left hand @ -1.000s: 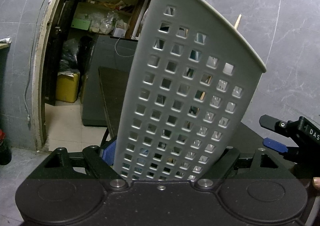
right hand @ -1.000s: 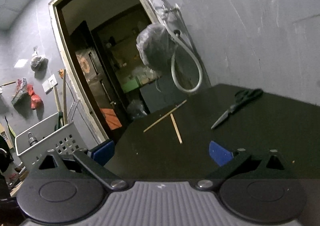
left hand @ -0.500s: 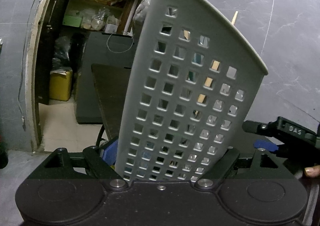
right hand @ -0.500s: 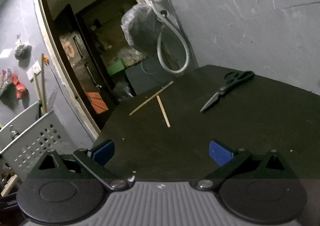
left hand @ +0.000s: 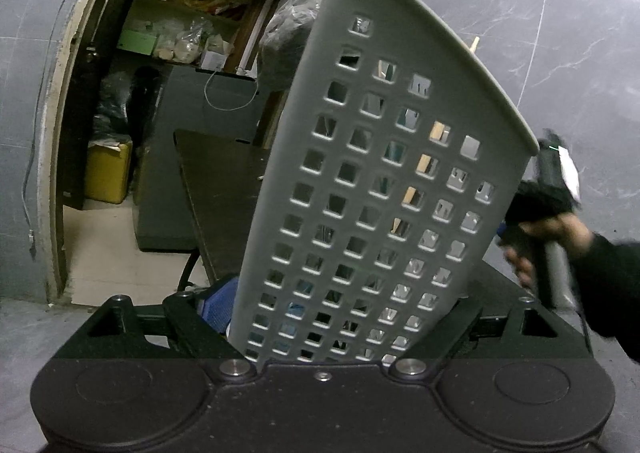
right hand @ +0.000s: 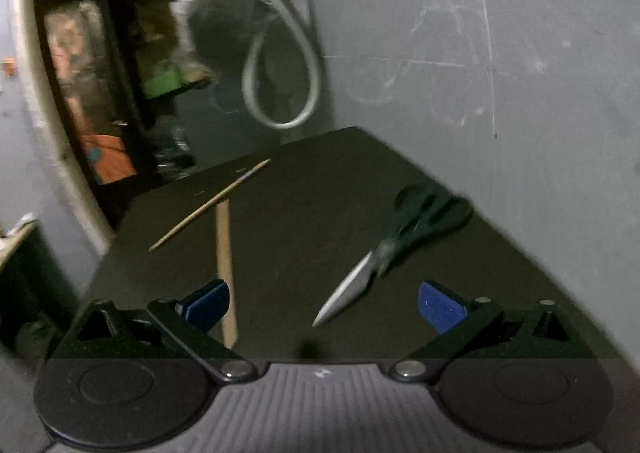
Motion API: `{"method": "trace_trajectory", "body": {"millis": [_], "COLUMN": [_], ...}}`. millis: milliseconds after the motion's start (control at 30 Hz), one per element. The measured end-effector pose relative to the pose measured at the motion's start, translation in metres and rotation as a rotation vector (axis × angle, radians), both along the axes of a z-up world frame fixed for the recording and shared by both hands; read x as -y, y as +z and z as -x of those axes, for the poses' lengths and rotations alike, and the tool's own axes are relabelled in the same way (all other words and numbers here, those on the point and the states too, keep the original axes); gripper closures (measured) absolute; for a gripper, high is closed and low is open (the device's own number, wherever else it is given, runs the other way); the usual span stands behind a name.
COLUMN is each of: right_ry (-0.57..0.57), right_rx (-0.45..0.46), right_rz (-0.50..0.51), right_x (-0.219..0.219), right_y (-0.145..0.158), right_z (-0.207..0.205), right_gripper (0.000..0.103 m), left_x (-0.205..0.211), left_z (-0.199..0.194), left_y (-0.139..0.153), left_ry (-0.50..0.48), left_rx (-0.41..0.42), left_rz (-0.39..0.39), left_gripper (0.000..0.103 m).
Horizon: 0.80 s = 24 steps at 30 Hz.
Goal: Organize utensils
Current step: 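Move the right tool back over the table toward the scissors, then close the right tool on the black-handled scissors' handles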
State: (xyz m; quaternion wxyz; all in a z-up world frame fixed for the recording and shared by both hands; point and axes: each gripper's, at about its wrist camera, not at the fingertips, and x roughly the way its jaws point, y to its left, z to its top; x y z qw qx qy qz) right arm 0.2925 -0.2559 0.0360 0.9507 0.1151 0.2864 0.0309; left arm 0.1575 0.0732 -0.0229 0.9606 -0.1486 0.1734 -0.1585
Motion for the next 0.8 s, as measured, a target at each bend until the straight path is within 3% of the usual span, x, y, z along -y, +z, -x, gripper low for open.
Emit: {"method": "trace_trajectory", "body": {"millis": [100,200,300,600,700,800], "right_ry": [-0.04,-0.071,-0.113,-0.028,-0.019,0.03], "right_rx": [-0.024,-0.109,-0.152,-0.225,-0.194,-0.167], "right_rz": [0.055,0.163,0.248,0.174,0.185,0.192], "right_x": [0.0,0.001,0.004,0.012,0.011,0.009], "right_y": [0.003,-0.006,-0.017,-0.037,-0.041,-0.041], "right_z": [-0.045,-0.087,-0.11,-0.139,-0.133,-0.125], "right_gripper": [0.0,0.0,0.0,0.005,0.005,0.012], "left_x": [0.002,0.004,0.005,0.005,0.005,0.005], "left_z": [0.001,0.002,0.004,0.007,0.008,0.009], "left_y": [-0.001,-0.002,-0.003,-0.002,-0.001,0.0], "left_ry": [0.003,0.008,0.01,0.014,0.017,0.018], "left_rx": [0.001,0.002,0.003,0.003,0.002,0.002], "left_rz": [0.0,0.0,0.001,-0.002,-0.005,-0.005], "left_gripper": [0.015,0.015,0.015,0.015,0.015,0.015]}}
